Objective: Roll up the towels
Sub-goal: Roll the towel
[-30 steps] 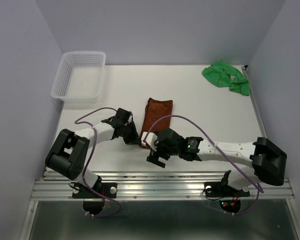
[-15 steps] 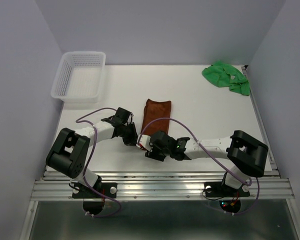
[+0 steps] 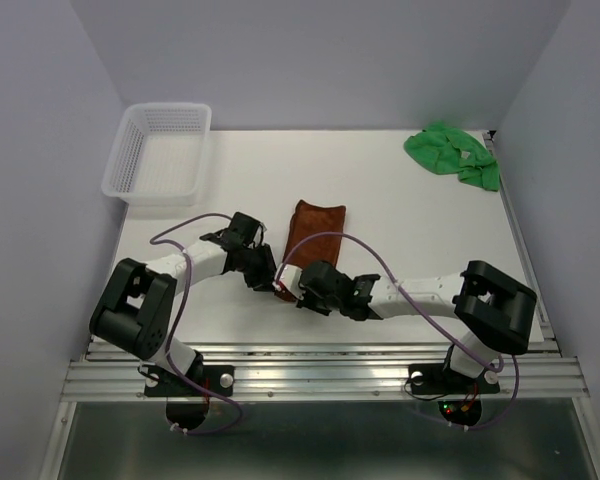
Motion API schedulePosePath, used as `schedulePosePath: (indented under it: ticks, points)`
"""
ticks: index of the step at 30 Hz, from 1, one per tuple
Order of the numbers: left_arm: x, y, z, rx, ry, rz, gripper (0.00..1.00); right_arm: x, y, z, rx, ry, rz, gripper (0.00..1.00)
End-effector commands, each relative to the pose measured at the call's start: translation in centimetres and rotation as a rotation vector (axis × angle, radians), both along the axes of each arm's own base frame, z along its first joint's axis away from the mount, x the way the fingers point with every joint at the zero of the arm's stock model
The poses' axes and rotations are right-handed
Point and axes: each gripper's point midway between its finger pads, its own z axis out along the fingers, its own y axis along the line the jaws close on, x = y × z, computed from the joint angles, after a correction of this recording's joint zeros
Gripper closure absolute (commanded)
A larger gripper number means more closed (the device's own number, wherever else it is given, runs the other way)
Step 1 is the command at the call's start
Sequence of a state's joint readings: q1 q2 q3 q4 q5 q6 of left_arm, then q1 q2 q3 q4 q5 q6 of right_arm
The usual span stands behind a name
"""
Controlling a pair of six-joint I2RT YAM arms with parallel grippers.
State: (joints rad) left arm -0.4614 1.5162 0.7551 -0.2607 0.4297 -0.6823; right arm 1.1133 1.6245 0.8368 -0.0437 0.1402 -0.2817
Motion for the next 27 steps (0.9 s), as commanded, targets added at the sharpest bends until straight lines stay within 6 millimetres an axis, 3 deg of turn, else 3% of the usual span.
schedulePosePath:
  ticks: [1, 2, 5, 13, 21, 24, 27]
  points:
    - [1.3, -0.3, 3.3, -0.040, -0.086, 0.002, 0.62, 0.1, 2.4, 3.7, 0.155, 0.061, -0.036, 0.98]
    - [1.4, -0.3, 3.6, -0.046, -0.100, 0.006, 0.52, 0.3, 2.5, 4.1, 0.182, 0.091, -0.051, 0.99]
    - [1.9, -0.4, 4.7, -0.058, -0.132, 0.017, 0.37, 0.1, 2.7, 5.0, 0.222, 0.143, -0.049, 0.99]
    - [3.1, 0.5, 7.5, -0.049, -0.218, 0.091, 0.24, 2.5, 1.9, 7.5, 0.333, 0.274, -0.114, 0.99]
    - [4.5, 2.3, 8.9, 0.020, -0.278, 0.169, 0.09, 4.2, 0.8, 6.2, 0.373, 0.438, -0.224, 0.99]
    - [4.7, 2.2, 8.9, 0.014, -0.287, 0.164, 0.08, 5.4, 0.1, 5.9, 0.396, 0.482, -0.283, 0.99]
    - [4.9, 1.7, 8.6, -0.001, -0.280, 0.141, 0.08, 5.3, 0.2, 5.2, 0.398, 0.537, -0.280, 0.99]
